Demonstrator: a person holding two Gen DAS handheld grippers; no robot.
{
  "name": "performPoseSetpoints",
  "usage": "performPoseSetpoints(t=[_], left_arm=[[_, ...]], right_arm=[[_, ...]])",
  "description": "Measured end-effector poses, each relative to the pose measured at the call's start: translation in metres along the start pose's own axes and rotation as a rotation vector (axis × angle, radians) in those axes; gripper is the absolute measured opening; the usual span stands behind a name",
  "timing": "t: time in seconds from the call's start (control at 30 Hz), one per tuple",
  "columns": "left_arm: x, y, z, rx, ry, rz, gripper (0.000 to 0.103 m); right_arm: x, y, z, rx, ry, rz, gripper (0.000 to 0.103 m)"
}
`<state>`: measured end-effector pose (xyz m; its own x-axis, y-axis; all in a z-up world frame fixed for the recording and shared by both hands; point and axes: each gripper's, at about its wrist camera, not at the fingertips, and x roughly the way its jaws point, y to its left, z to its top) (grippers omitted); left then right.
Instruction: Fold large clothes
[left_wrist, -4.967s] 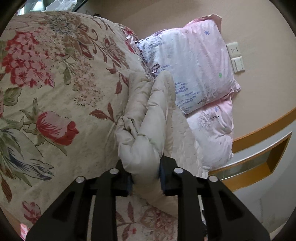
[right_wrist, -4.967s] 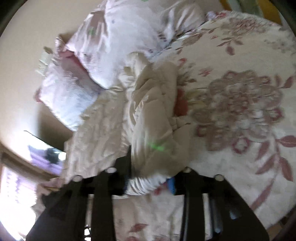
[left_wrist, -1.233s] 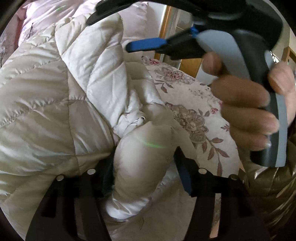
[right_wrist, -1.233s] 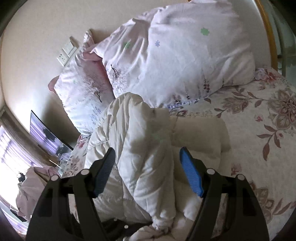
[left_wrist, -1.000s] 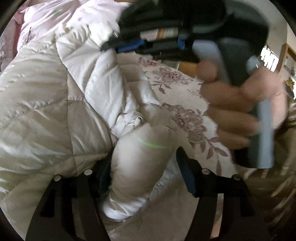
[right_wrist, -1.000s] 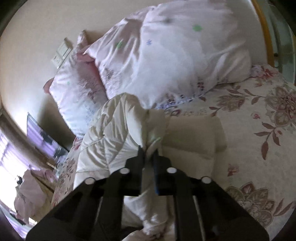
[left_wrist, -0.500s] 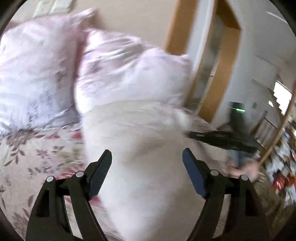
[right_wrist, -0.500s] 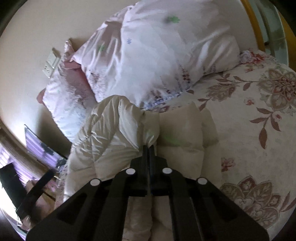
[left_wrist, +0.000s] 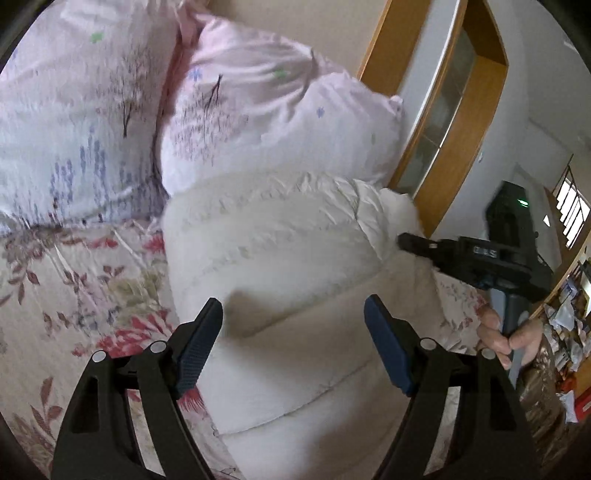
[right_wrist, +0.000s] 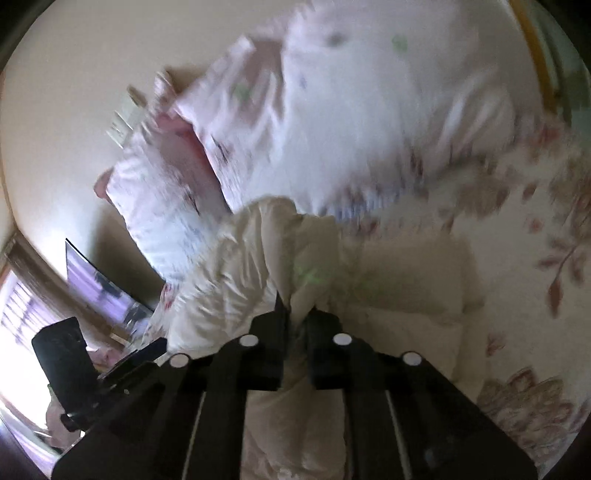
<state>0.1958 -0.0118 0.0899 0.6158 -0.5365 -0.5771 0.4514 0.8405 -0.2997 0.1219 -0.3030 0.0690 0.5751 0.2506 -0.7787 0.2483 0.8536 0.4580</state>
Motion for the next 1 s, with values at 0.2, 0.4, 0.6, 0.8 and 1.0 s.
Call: performPoseSetpoints(t=[0.2, 0.4, 0.6, 0.8, 1.0], left_arm=[[0.007, -0.002, 0.004, 0.014, 0.001, 0.02, 0.079], [0.029, 0.002, -0.001, 0.0, 0.057, 0.052, 0.079], [0.043, 0.007, -0.002, 0.0, 0.096, 0.075, 0.08], [0.061, 0.011, -0.011, -0.003, 0.147, 0.086, 0.081], [0.075, 0.019, -0.019, -0.039, 0.187, 0.09, 0.083]], right_arm=[[-0.034, -0.014, -0.01, 0.007, -0.072, -0.106, 0.009], [-0.018, -0.049, -0.023, 0.068, -0.027, -0.217, 0.009], [-0.005, -0.069, -0.031, 0.068, -0.011, -0.28, 0.011], [0.018, -0.084, -0.035, 0.077, 0.073, -0.318, 0.014], [0.033, -0.085, -0.032, 0.036, 0.134, -0.352, 0.014]])
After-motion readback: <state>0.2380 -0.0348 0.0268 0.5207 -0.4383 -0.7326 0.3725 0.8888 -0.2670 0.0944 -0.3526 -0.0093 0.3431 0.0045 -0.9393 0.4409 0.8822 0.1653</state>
